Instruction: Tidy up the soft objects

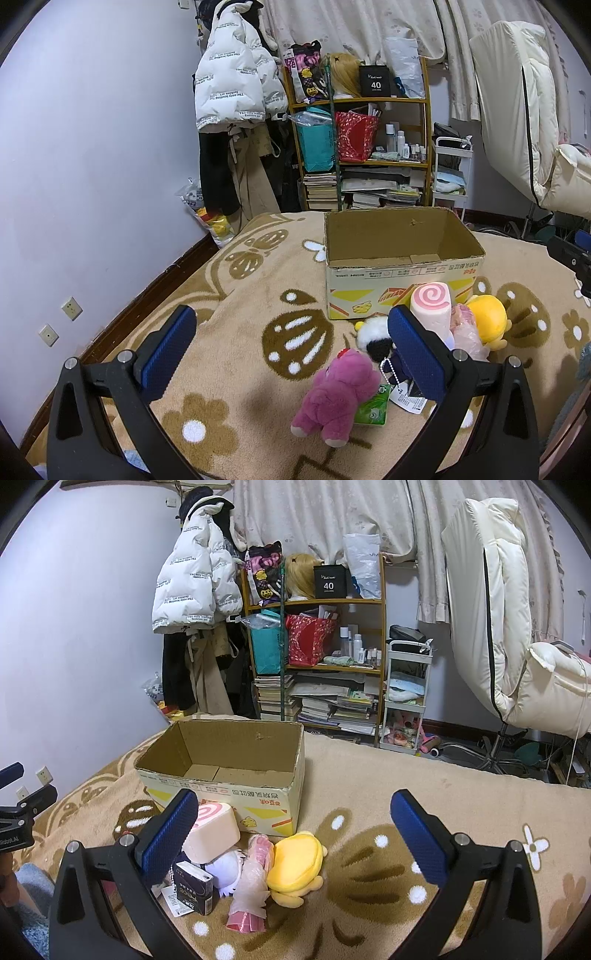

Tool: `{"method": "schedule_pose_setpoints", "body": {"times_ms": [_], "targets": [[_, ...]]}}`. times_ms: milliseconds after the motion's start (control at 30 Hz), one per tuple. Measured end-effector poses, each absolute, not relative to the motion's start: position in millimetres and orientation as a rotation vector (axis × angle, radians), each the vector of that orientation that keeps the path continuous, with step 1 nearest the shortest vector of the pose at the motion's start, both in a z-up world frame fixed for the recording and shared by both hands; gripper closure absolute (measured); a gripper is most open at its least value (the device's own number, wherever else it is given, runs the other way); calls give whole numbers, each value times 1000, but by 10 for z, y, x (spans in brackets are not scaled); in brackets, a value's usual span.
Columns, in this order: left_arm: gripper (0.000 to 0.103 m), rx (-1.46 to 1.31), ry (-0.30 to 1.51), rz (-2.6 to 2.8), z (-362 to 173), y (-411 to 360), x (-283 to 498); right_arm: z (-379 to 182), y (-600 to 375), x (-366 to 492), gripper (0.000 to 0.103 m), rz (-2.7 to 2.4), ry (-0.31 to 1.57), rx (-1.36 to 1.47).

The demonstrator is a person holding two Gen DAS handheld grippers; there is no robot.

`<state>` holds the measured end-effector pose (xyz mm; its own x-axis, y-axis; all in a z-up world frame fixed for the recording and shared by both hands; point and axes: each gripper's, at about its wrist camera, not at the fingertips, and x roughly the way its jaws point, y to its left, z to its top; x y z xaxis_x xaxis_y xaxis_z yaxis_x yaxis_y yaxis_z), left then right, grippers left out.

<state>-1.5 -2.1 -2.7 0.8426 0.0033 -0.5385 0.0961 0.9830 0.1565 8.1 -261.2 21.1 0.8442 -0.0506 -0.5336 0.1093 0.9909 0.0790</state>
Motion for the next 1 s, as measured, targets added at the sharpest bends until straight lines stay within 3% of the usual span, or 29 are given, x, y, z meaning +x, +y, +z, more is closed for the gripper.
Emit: {"method": "schedule_pose_setpoints", "body": {"times_ms": [1000], "targets": [[1, 175, 574, -40, -26, 81, 24, 200, -2606, 88, 0, -85, 562, 106]]}}
